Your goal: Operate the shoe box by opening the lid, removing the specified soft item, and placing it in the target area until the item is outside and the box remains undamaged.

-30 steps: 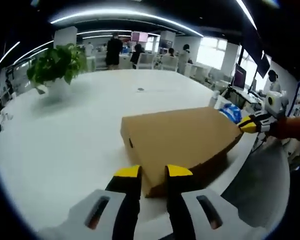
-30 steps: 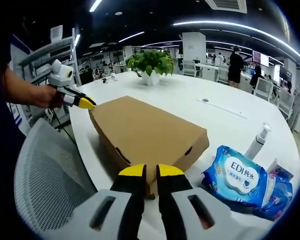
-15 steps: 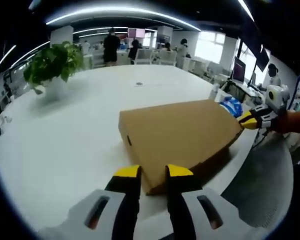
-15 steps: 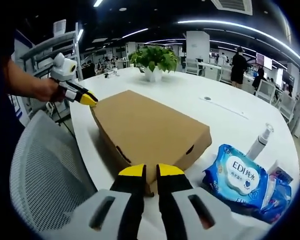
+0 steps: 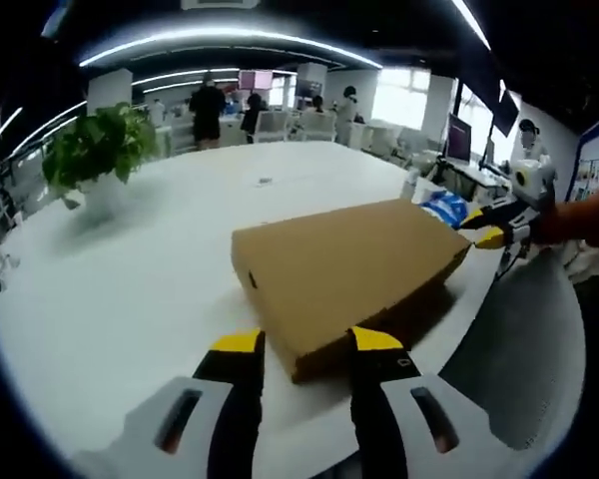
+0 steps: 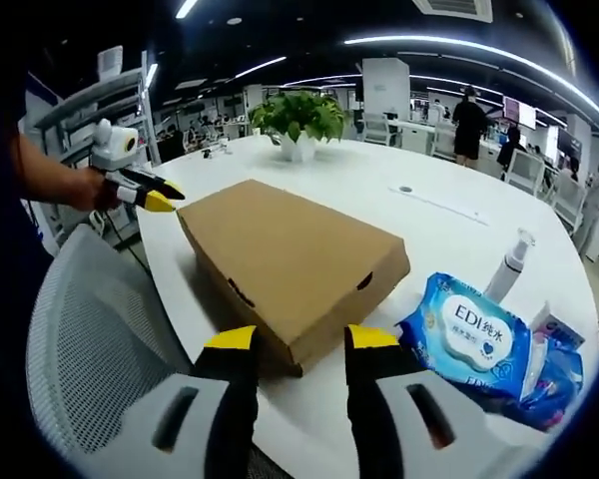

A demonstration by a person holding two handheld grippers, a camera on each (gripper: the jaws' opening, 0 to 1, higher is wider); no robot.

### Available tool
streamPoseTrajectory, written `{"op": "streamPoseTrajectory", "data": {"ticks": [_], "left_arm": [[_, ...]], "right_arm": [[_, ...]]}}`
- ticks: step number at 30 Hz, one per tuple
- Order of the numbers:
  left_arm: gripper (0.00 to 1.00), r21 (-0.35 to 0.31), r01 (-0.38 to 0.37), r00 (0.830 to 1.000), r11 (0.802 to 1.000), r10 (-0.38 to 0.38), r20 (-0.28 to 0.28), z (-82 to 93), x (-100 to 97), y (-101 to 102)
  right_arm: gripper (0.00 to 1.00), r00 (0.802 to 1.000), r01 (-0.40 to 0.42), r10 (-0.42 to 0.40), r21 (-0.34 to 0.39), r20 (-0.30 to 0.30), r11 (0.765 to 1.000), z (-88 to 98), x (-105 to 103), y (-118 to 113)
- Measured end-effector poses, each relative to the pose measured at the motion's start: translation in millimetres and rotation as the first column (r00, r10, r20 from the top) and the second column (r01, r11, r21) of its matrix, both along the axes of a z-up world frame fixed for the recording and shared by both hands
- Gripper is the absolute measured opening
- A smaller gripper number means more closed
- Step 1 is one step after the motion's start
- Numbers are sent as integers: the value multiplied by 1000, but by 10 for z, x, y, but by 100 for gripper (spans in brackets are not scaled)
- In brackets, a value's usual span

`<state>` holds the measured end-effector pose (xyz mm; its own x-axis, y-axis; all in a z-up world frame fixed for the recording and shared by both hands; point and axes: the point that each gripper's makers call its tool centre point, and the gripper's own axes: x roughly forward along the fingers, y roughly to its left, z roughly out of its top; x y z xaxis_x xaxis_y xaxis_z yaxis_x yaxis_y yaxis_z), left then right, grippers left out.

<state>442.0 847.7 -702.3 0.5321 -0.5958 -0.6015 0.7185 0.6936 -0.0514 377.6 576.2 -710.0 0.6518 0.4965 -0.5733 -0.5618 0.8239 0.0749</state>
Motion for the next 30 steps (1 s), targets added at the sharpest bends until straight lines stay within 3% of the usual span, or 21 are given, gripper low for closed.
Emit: {"op": "streamPoseTrajectory", "data": {"ticks": [5,7,14,30], "left_arm": [[30,54,44,999,998,-44,-1,-104,-19,-78],[26,111,52,999,992,-53,1,-161,14,-36],[21,113,51,999,992,-50,-7,-171,76,-55],[21,131,44,999,990,-43,-13,-173,358,-204]], "right_arm": [[28,999,-30,30,-32,-14,999,-91,5,43],[27,999,-34,34,-36,-13,999,-93,37,61],[21,999,-41,41,-106,0,994,-133,132,80],[20,1000,-24,25,-103,5,994,-117,389,-67]]}}
